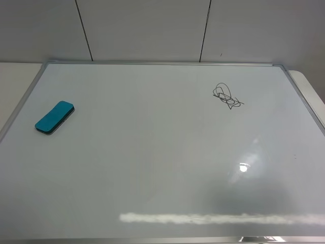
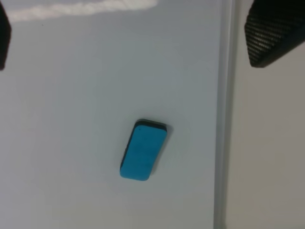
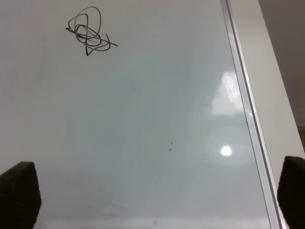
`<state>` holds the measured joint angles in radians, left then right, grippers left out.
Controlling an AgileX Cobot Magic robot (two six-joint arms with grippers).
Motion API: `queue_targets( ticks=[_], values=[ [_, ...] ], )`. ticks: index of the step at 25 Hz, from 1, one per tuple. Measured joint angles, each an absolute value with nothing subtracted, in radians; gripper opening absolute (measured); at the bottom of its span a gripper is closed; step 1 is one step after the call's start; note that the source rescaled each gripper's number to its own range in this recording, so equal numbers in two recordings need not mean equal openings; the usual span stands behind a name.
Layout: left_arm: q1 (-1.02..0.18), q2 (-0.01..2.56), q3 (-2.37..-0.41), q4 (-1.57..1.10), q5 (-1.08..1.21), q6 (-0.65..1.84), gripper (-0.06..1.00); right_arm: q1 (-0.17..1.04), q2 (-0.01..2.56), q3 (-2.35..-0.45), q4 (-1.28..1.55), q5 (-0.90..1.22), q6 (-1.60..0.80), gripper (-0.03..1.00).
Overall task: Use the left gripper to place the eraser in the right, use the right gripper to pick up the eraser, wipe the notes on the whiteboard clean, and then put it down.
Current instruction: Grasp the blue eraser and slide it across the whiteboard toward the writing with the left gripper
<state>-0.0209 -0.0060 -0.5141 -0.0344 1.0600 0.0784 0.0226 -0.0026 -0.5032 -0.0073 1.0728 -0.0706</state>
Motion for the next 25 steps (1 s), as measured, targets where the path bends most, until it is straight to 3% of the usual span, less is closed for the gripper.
queue_targets(
  ticks=[25],
  values=[
    [-0.022,-0.006,-0.514,-0.038,1.06,0.078,1.0,0.023,-0.003,-0.503,-0.007,1.073,-0.071,1.0]
  ],
)
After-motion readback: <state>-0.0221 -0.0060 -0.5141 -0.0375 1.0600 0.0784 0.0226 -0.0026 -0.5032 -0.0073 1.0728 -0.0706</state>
